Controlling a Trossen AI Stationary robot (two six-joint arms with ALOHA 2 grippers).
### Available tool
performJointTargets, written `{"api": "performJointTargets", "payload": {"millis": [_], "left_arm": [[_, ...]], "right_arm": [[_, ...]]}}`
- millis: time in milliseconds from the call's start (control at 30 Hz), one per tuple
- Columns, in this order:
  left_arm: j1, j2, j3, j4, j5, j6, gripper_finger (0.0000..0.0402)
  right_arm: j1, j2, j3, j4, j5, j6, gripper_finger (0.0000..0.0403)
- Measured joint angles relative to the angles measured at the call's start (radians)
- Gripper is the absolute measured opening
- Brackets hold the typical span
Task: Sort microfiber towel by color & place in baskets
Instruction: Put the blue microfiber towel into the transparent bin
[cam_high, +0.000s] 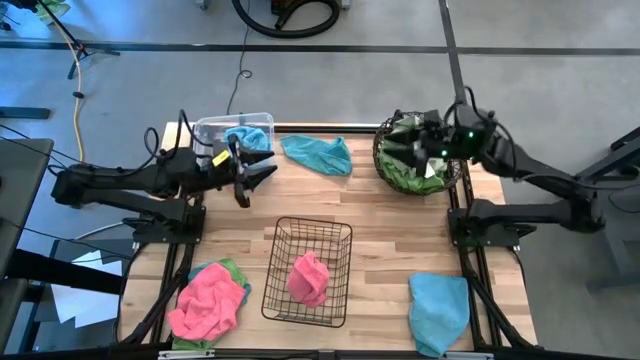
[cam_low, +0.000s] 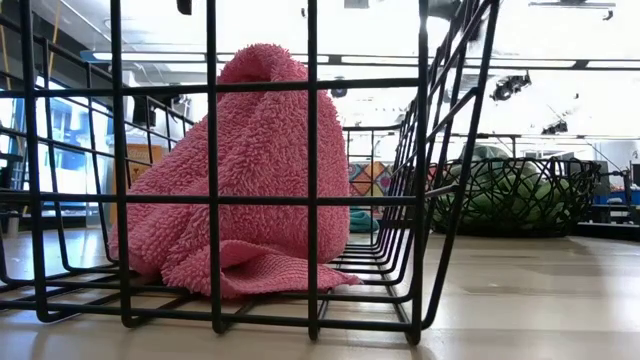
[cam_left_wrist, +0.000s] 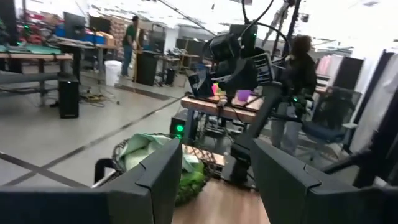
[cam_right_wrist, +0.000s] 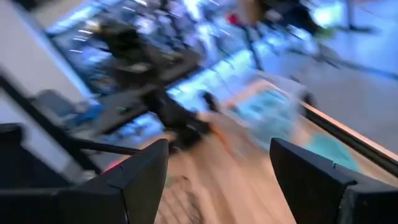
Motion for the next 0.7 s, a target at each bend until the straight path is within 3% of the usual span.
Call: {"api": "performJointTargets", "payload": {"millis": [167, 300, 600, 700], "left_arm": [[-0.017, 0.001, 0.0, 0.007, 0.0, -0.009, 0.0177], [-0.005, 0.007, 0.0, 0.003, 0.04, -0.065, 0.0177], [0.034, 0.009, 0.002, -0.023, 0.071, -0.097, 0.0177], [0.067, 0.058, 0.068, -0.153, 0.081, -0.121, 0.0177]], "right_arm": [[0.143, 0.057, -0.07, 0.242, 0.019, -0.103, 0.0277], [0.212, 0.123, -0.072, 0.293, 0.111, -0.136, 0.0277], [0.237, 0.184, -0.064, 0.368, 0.14, -0.148, 0.0277], [0.237, 0.173, -0.063, 0.387, 0.162, -0.147, 0.0277]]}}
